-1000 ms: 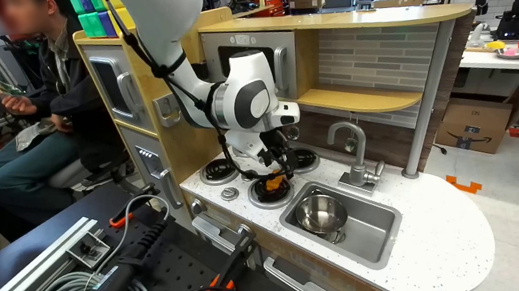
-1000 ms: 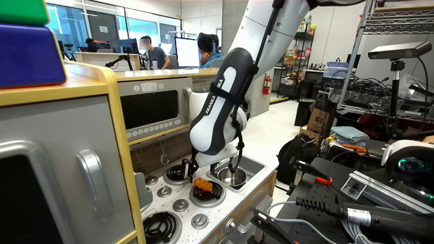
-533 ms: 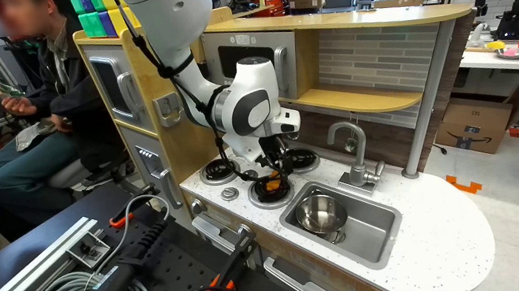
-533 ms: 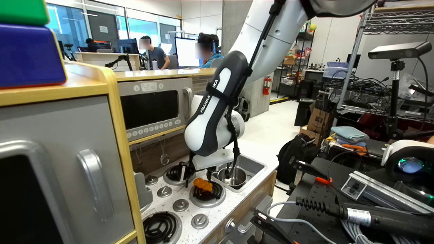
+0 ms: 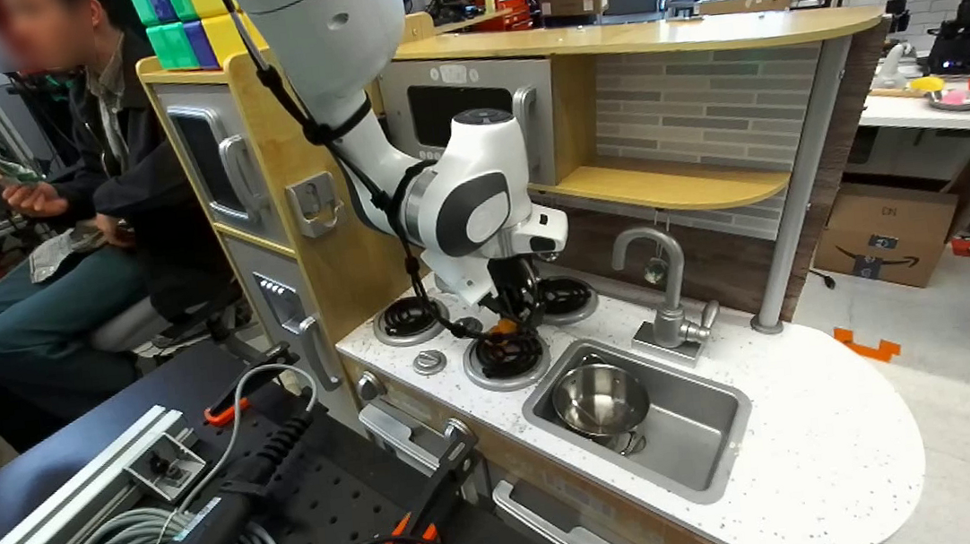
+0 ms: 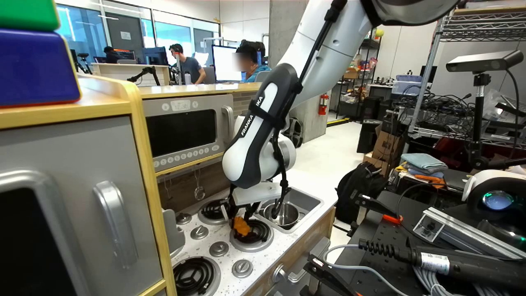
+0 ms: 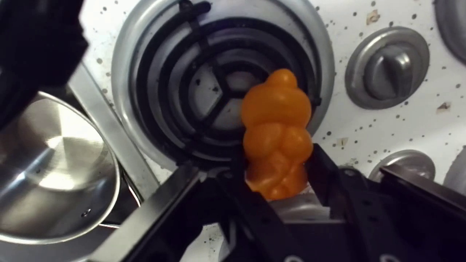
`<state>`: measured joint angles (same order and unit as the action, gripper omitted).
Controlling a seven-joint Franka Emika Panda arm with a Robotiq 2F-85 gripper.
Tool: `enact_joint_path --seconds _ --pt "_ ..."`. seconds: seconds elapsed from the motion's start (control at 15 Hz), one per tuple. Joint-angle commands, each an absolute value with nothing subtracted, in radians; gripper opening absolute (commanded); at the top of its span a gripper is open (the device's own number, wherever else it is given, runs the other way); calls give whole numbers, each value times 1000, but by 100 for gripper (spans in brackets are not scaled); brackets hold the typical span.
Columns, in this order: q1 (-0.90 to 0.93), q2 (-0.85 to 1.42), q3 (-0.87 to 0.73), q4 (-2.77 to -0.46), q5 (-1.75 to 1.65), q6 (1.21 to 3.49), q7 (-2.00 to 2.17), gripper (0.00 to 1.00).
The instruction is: Place the orange object inside the silver pot in the sink
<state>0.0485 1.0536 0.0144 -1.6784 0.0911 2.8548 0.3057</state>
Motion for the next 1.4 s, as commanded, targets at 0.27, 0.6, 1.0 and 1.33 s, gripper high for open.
enact_joint_path --seconds 0.27,0.6,1.0,1.33 --pt "-37 991 23 -1683 194 2781 296 19" --pt "-56 1030 -82 -1630 229 2718 387 19" --pt "-53 1109 -166 -1503 256 2592 573 19" --pt "-14 1162 -179 -1440 236 2539 677 19"
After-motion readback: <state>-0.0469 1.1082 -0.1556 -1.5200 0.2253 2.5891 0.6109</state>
